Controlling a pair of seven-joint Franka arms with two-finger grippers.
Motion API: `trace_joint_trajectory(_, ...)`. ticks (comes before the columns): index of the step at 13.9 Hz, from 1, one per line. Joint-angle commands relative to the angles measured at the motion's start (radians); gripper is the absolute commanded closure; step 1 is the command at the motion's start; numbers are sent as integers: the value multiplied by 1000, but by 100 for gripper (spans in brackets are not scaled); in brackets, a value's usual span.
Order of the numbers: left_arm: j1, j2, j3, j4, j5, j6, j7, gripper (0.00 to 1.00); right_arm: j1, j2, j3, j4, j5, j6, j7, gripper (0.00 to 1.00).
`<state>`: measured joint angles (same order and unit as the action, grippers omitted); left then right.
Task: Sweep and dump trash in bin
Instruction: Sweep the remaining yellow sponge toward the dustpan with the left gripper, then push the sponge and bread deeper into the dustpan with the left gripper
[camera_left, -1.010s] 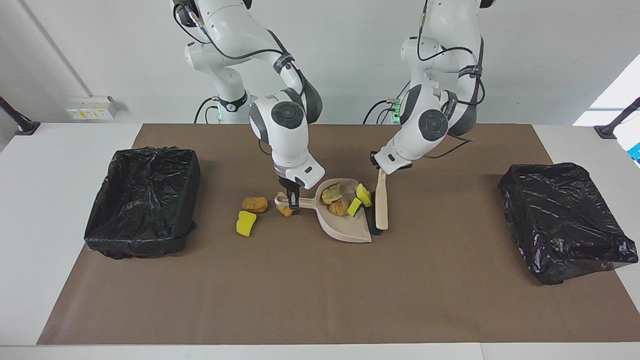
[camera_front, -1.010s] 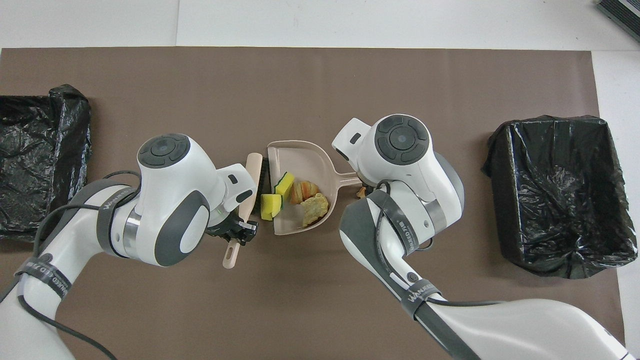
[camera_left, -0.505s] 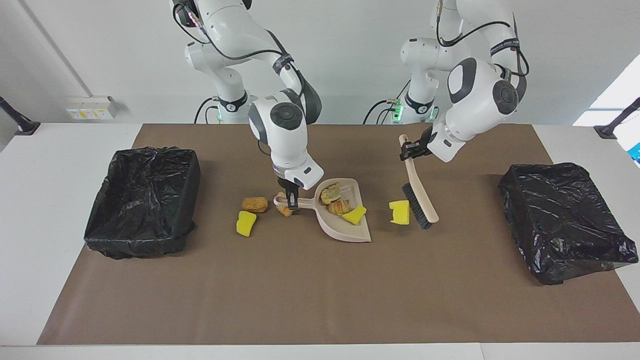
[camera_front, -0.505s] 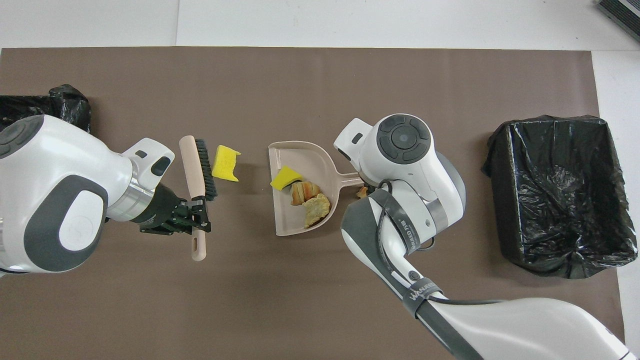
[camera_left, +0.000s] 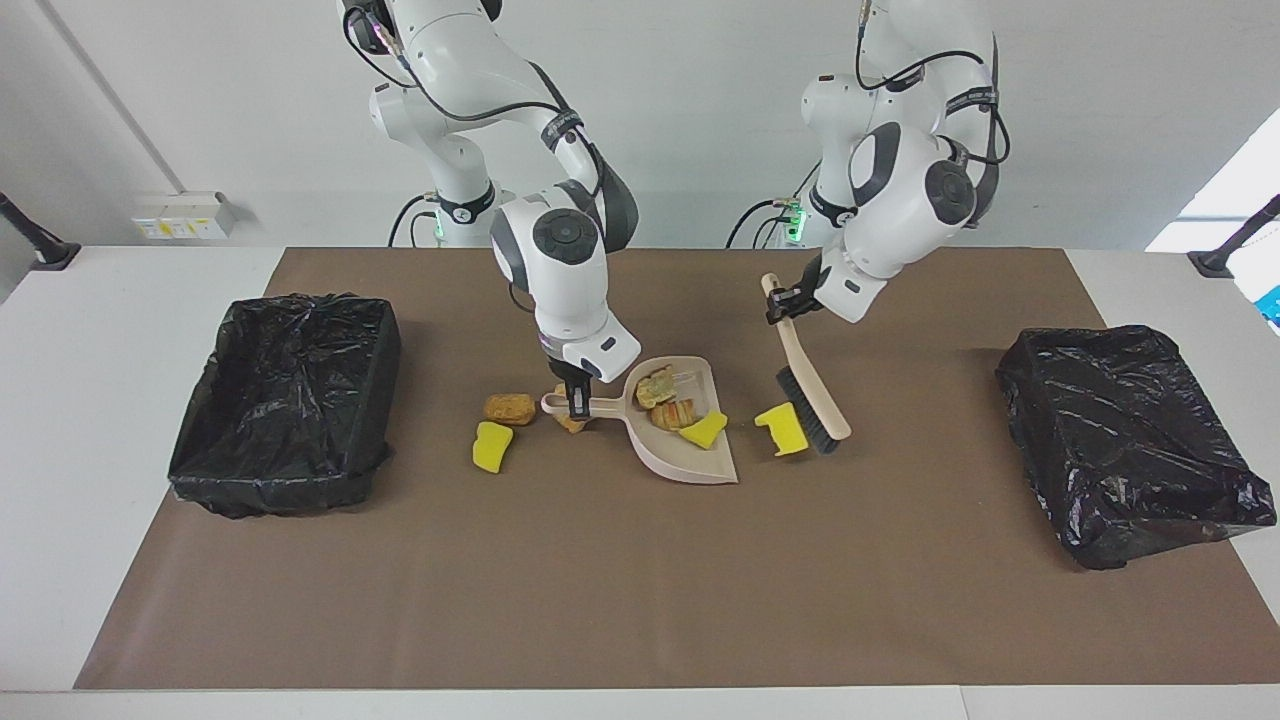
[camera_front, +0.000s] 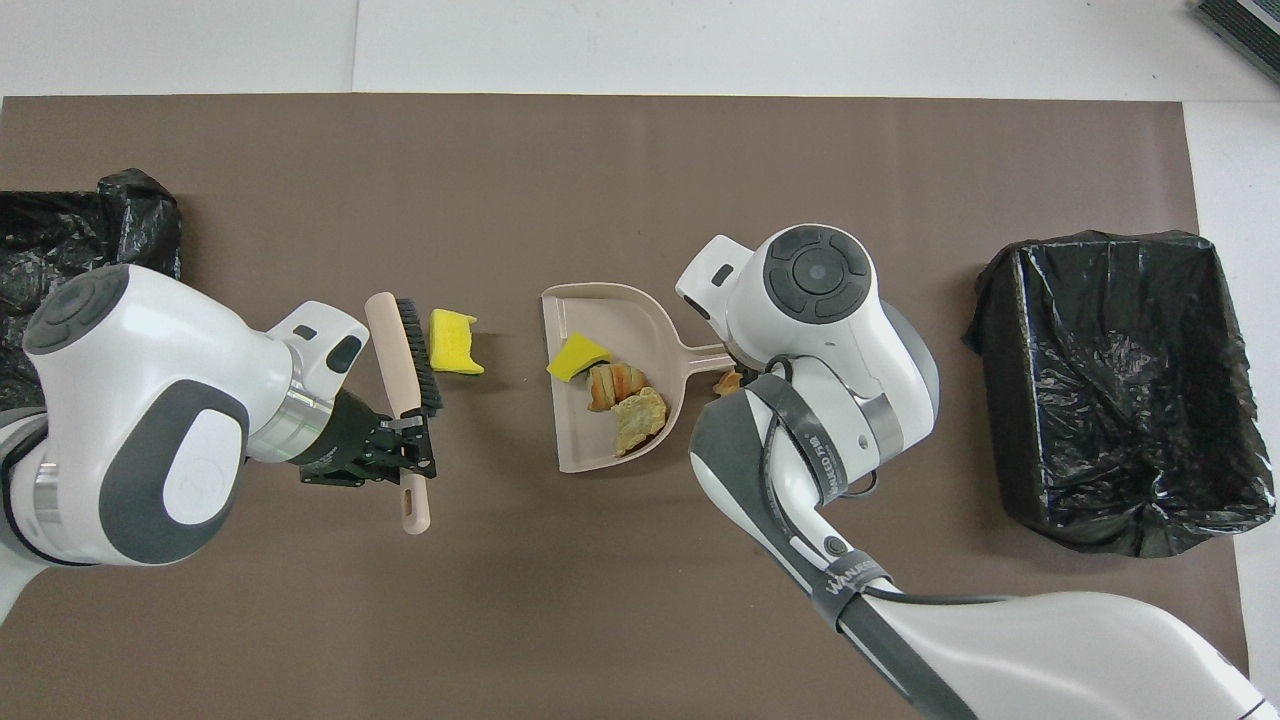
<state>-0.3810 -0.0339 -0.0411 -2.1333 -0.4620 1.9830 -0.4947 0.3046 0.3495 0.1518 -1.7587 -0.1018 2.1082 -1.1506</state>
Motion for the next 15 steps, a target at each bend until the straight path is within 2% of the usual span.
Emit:
trace_joint_trajectory(1,-82,19,10,-52,-72,120,-30,100,-18,-12,11,-16,16,-7,-43,100)
trace_joint_trajectory(5,-199,22,12,-131,-70,138,-54,100,-19,-12,11,-15,16,-7,-44,100)
trace_joint_trajectory(10,-220,5,10,-135,-49,22,-64,100,-19,-12,11,-16,16,-7,-46,100)
trace_joint_trajectory(15,-243,9,6,-76,104,-124,-51,100,-42,-14,12,-33,17,16,-52,100)
